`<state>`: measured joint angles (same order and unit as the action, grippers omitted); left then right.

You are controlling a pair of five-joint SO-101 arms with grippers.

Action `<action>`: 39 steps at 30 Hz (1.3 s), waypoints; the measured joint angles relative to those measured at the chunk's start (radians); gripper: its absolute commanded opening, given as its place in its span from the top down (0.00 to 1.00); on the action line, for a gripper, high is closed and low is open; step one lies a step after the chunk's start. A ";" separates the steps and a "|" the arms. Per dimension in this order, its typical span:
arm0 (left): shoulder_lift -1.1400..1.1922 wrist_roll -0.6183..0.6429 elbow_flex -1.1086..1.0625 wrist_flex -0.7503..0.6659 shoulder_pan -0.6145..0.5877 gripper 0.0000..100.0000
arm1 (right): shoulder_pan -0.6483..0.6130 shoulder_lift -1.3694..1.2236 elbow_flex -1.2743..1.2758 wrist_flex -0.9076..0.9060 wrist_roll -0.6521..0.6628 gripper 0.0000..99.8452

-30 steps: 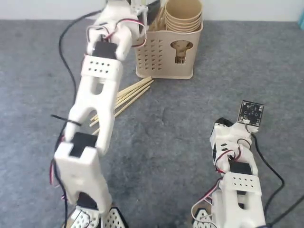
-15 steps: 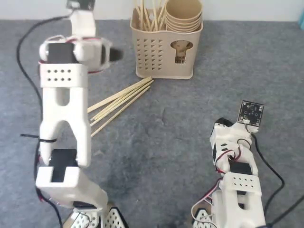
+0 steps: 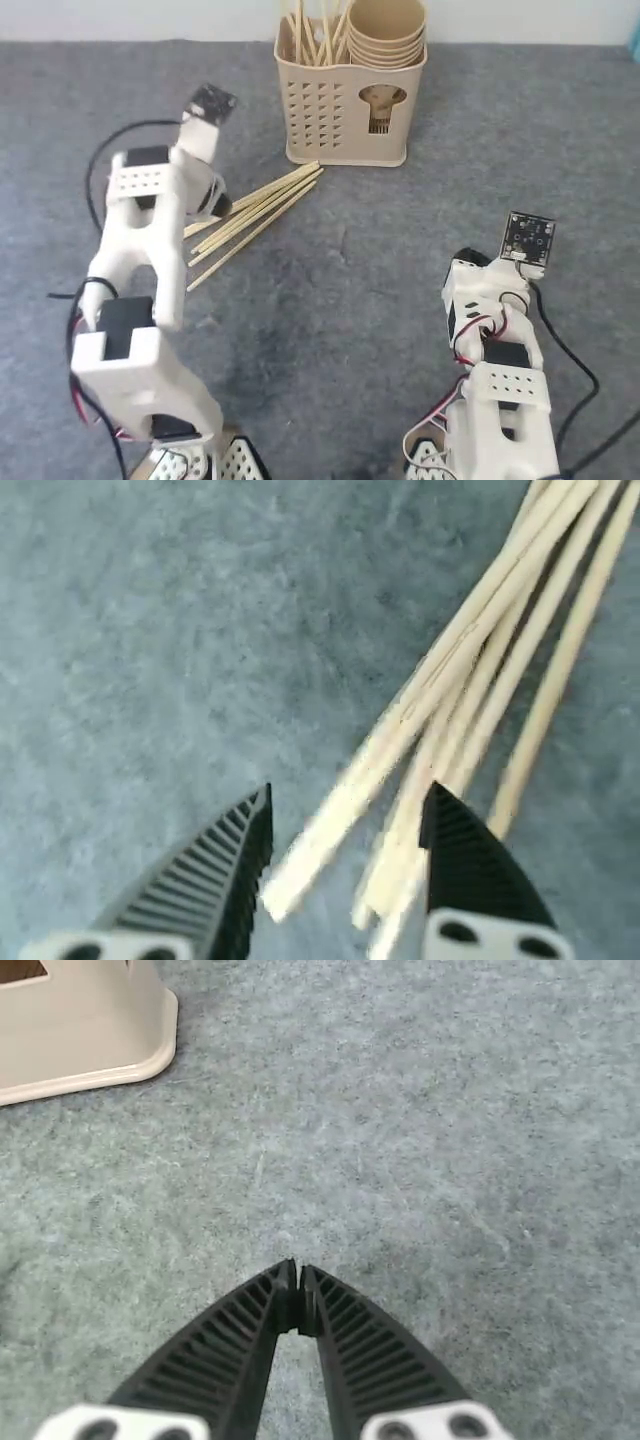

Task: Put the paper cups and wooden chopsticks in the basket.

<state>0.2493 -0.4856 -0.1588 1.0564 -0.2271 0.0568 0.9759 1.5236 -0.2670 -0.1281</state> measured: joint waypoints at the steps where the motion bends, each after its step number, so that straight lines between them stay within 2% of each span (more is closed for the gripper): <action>1: 0.003 -0.020 -0.025 -0.041 -0.002 0.78 | 0.000 0.000 0.000 0.000 0.000 0.99; 7: 0.044 -0.087 -0.140 -0.295 -0.003 0.78 | 0.000 0.000 0.000 0.000 0.000 0.99; 11: 0.095 -0.101 -0.141 -0.356 -0.003 0.78 | 0.000 0.000 0.000 0.000 0.000 0.99; 18: 0.104 -0.101 -0.121 -0.339 -0.003 0.79 | 0.000 0.000 0.000 0.000 0.000 0.99; 24: 0.104 -0.104 -0.121 -0.308 -0.003 0.94 | 0.000 0.000 0.000 0.000 0.000 0.99; 26: 0.104 -0.143 -0.121 -0.281 0.000 0.98 | 0.000 0.000 0.000 0.000 0.000 0.99; 31: 0.104 -0.193 -0.118 -0.190 0.014 0.98 | 0.000 0.000 0.000 0.000 0.000 0.99; 39: 0.104 -0.199 -0.109 -0.158 0.014 0.98 | 0.000 0.000 0.000 0.000 0.000 0.99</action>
<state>0.3537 -0.6851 -0.2677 0.8984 -0.2133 0.0568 0.9759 1.5236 -0.2670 -0.1281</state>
